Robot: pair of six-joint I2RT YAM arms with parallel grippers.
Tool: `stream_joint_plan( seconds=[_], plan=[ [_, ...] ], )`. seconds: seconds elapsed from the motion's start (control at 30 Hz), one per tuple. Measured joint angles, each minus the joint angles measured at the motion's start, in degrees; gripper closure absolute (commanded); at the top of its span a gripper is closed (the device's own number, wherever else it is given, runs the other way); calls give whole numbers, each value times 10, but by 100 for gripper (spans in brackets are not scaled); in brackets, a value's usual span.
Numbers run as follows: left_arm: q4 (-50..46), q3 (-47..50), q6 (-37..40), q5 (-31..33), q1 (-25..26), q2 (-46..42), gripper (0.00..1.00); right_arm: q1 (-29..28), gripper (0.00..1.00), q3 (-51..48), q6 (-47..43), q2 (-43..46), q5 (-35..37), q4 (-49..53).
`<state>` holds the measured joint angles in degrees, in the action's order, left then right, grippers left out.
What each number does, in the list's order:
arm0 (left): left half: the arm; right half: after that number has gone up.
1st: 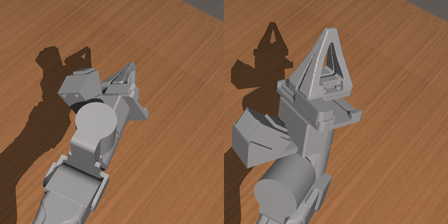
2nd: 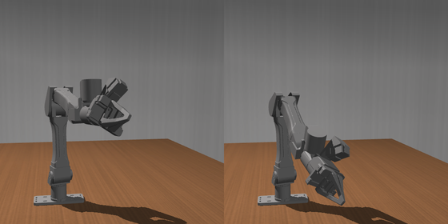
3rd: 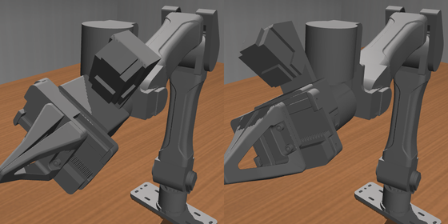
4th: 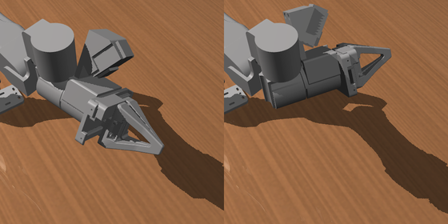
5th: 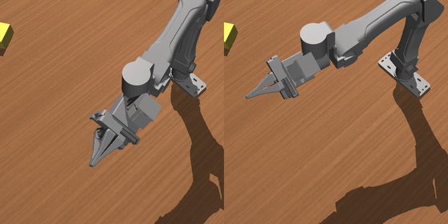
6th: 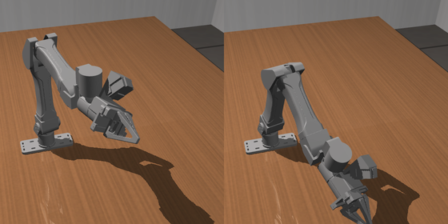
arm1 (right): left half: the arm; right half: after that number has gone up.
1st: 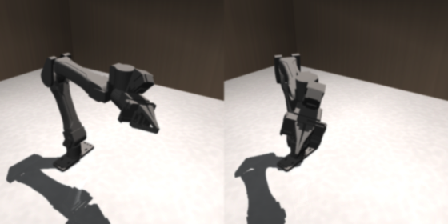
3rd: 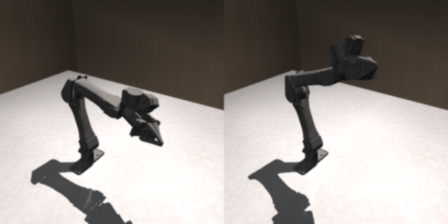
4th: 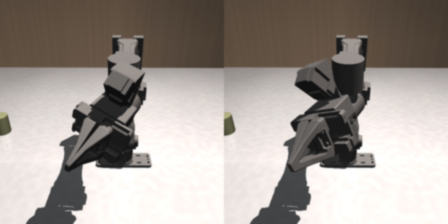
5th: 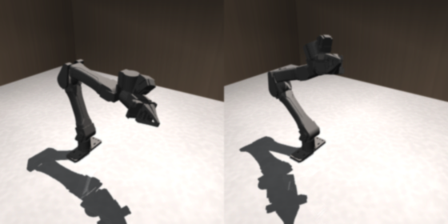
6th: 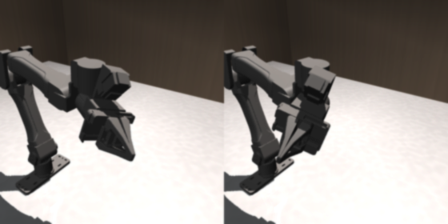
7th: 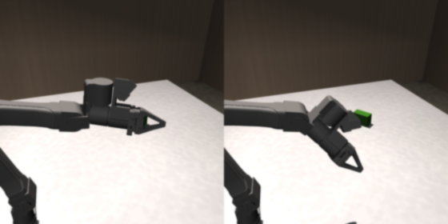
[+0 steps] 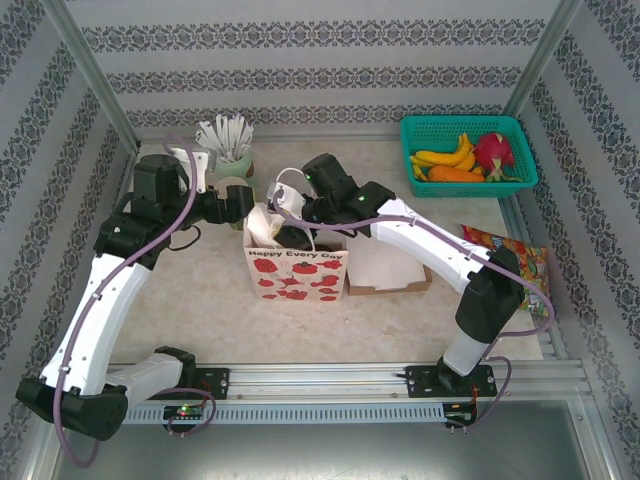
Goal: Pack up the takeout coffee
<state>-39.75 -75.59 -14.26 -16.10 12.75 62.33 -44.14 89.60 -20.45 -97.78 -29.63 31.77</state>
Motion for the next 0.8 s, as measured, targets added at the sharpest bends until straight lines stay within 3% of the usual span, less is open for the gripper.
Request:
stream_joint_plan(
  seconds=[0.2, 0.57, 0.7, 0.77, 0.8],
  plan=[
    [-17, 9, -47, 110, 0, 3, 0, 0, 44, 1, -9, 7, -6, 22],
    [-46, 39, -120, 206, 0, 18, 0, 0, 32, 1, -3, 86, -1, 19],
    [-59, 56, -156, 260, 0, 16, 0, 0, 21, 1, 29, 116, 49, 12],
    [-63, 71, -172, 278, -1, 10, 0, 0, 3, 1, 55, 132, 76, 10],
    [-64, 79, -181, 285, -1, 6, 0, 0, 2, 0, 69, 141, 89, 10]
  ],
)
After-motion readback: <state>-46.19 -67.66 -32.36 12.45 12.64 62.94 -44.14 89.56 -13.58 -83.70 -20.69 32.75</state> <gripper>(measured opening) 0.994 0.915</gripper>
